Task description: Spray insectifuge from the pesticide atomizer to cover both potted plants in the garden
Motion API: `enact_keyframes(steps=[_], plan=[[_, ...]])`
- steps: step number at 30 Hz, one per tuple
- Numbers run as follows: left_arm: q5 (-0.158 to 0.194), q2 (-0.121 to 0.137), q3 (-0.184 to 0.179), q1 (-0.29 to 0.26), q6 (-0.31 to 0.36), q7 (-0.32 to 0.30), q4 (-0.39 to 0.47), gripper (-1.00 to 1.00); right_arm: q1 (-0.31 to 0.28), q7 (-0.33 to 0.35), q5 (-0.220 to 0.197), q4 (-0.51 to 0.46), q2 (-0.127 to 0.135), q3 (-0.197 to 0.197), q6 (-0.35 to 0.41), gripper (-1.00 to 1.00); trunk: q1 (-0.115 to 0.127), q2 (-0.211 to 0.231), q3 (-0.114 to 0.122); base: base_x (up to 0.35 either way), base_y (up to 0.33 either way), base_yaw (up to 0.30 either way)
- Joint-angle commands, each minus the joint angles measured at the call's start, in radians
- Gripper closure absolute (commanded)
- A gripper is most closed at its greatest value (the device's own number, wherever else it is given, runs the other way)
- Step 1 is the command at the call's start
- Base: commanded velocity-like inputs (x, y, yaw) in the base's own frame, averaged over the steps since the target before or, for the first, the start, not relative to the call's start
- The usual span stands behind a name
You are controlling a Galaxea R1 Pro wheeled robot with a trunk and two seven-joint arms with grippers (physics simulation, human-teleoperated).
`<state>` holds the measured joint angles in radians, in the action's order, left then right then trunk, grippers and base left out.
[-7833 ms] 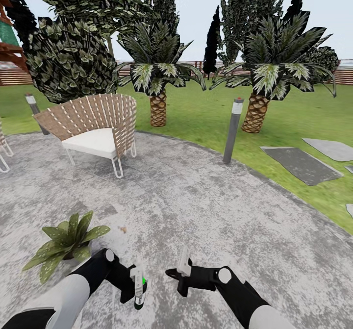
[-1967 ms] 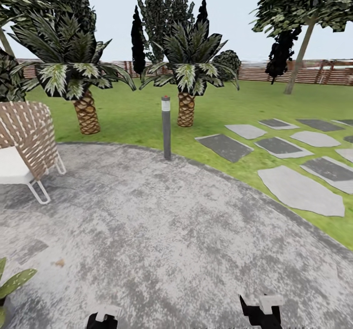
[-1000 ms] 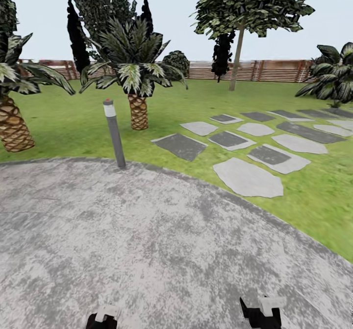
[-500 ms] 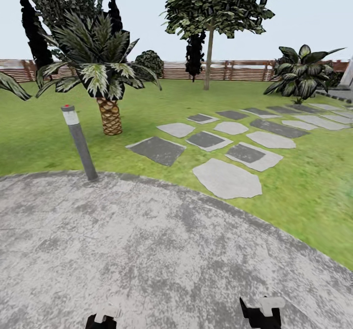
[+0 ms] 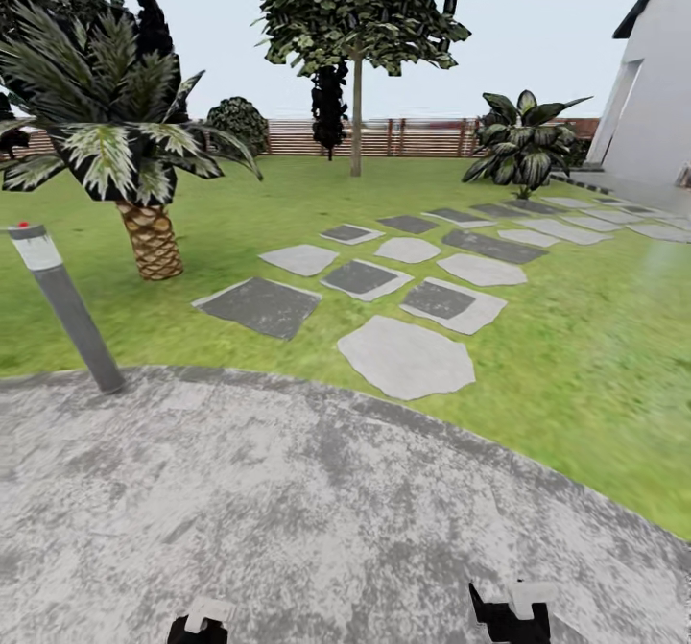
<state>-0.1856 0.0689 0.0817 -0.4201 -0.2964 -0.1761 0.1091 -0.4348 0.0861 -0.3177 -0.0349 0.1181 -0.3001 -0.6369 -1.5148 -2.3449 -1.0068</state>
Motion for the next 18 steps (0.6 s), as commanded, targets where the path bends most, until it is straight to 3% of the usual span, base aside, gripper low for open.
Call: enact_keyframes(steps=[1,18], plan=[[-0.009,0.000,0.009,0.000,-0.004,-0.003,0.000,1.00,-0.001,0.009,-0.011,0.001,0.000,-0.002,-0.003,-1.00,0.000,0.000,-0.001,0.338,0.000,-0.250],[-0.009,0.003,0.009,0.000,-0.004,-0.003,0.000,1.00,-0.001,0.009,-0.012,0.000,0.002,-0.002,-0.003,-1.00,0.000,0.000,-0.001,0.338,0.000,-0.019]])
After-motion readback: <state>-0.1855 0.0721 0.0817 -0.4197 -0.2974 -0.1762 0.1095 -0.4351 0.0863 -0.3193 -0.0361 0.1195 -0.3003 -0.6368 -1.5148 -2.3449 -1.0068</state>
